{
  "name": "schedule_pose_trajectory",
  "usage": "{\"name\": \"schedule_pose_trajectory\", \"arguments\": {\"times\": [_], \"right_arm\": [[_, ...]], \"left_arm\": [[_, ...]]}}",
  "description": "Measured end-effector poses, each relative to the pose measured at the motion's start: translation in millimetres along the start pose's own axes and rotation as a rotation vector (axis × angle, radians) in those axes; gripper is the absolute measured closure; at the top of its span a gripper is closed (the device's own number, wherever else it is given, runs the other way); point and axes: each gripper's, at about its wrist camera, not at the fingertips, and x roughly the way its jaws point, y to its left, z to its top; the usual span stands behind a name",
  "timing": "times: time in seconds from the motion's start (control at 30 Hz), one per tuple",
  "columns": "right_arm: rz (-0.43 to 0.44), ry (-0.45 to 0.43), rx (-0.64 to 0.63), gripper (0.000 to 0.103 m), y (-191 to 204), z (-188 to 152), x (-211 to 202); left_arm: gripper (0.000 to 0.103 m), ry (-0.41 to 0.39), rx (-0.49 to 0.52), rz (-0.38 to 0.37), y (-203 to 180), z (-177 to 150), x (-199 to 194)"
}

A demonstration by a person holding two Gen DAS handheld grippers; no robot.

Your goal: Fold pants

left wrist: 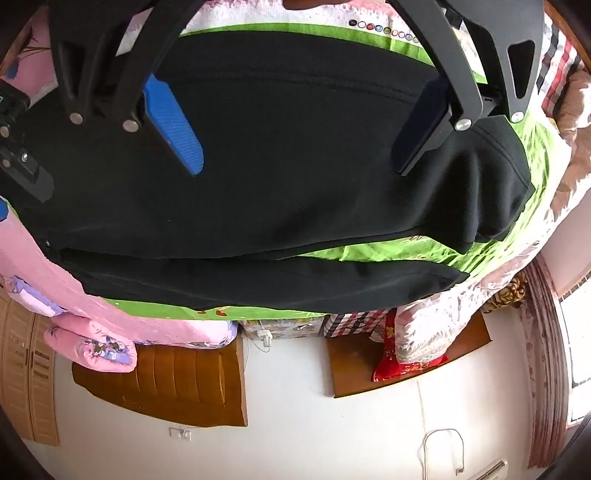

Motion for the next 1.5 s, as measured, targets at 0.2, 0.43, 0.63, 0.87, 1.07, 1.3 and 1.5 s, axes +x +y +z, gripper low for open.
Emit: {"name": "schedule_pose_trajectory", "arguments": {"times": [0.2, 0.43, 0.63, 0.87, 1.07, 1.3, 1.5], "right_arm": [[0.004, 0.004, 0.005, 0.004, 0, -2, 1], [0.013, 0.011, 0.015, 0.004, -2, -4, 1], [0.018, 0.019, 0.021, 0.004, -1, -4, 3], [0.021, 0.024, 0.024, 0.004, 0, -5, 4], [0.023, 0.027, 0.022, 0.004, 2, -5, 5], [0.029, 0.034, 0.013, 0.004, 5, -4, 6], [0.038, 0.028, -0.032, 0.004, 21, 3, 7]], "left_arm": [[0.001, 0.000, 0.001, -0.002, 0, -1, -1], [0.001, 0.011, -0.006, -0.028, 0, -1, -1], [0.001, 0.014, -0.011, -0.032, 2, -2, -1], [0.001, 0.022, -0.027, -0.037, 8, -2, -1], [0.001, 0.022, -0.032, -0.029, 9, -2, -2], [0.001, 0.030, -0.035, -0.015, 18, -3, -3], [0.001, 0.008, -0.055, 0.003, 40, 0, -7]]}}
